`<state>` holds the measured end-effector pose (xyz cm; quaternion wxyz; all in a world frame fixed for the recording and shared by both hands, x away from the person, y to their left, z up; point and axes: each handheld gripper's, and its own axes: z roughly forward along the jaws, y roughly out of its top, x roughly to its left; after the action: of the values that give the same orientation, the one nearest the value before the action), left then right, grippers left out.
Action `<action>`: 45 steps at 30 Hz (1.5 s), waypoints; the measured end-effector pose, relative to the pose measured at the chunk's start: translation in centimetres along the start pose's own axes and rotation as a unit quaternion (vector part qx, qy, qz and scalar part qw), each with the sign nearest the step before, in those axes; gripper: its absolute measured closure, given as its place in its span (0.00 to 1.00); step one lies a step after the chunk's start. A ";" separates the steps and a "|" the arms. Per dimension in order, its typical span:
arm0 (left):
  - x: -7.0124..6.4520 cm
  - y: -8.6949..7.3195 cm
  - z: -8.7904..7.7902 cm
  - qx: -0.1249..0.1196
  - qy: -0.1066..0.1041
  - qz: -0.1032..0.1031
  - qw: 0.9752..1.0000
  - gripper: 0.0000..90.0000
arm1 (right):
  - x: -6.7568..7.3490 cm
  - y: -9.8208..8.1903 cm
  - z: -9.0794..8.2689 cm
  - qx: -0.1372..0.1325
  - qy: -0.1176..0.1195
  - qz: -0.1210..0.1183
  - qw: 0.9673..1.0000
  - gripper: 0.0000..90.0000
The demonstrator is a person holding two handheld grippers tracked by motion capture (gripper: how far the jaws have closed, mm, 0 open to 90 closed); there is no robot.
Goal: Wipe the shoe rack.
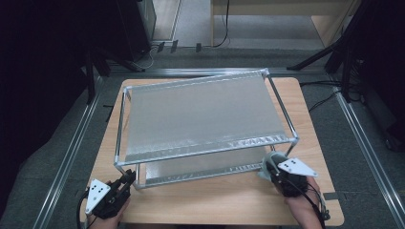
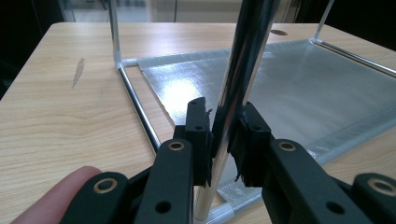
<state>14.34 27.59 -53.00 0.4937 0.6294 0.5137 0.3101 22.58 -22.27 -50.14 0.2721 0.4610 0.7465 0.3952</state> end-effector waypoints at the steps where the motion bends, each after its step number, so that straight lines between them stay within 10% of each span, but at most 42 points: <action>1: 0.0 0.0 0.0 0.000 0.001 0.000 1.000 0.87 | -0.2 0.6 -0.8 -0.021 -0.014 0.006 1.000 0.91; 8: 0.0 0.0 0.0 0.002 -0.004 -0.012 1.000 0.86 | -0.9 2.5 -4.3 -0.097 -0.030 0.020 0.995 0.89; 15: -0.1 0.0 0.0 0.003 -0.002 -0.010 1.000 0.86 | -1.7 -1.5 0.8 0.041 -0.018 0.020 0.999 0.91; 18: -0.1 0.0 0.0 0.003 -0.003 -0.009 1.000 0.86 | -2.0 -2.3 1.6 0.059 -0.003 0.024 0.998 0.92; 23: -0.2 0.0 0.0 0.002 -0.002 -0.007 1.000 0.87 | -1.7 -0.5 -0.5 -0.016 -0.032 0.008 0.999 0.92; 30: -0.3 0.0 0.0 0.002 0.000 -0.003 1.000 0.87 | 0.0 1.4 -3.6 -0.165 -0.076 -0.026 0.983 0.92; 36: -0.3 0.0 0.0 0.003 -0.002 -0.001 1.000 0.87 | -0.7 -0.7 0.0 -0.062 -0.069 -0.018 0.996 0.92; 45: -0.3 -0.1 0.0 0.003 -0.005 0.000 1.000 0.87 | -1.0 -2.0 2.1 0.003 -0.067 -0.009 0.998 0.92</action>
<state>14.25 27.27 -53.05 0.4942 0.6327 0.5120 0.3054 23.65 -23.02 -52.90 0.3234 0.4806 0.7318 0.3591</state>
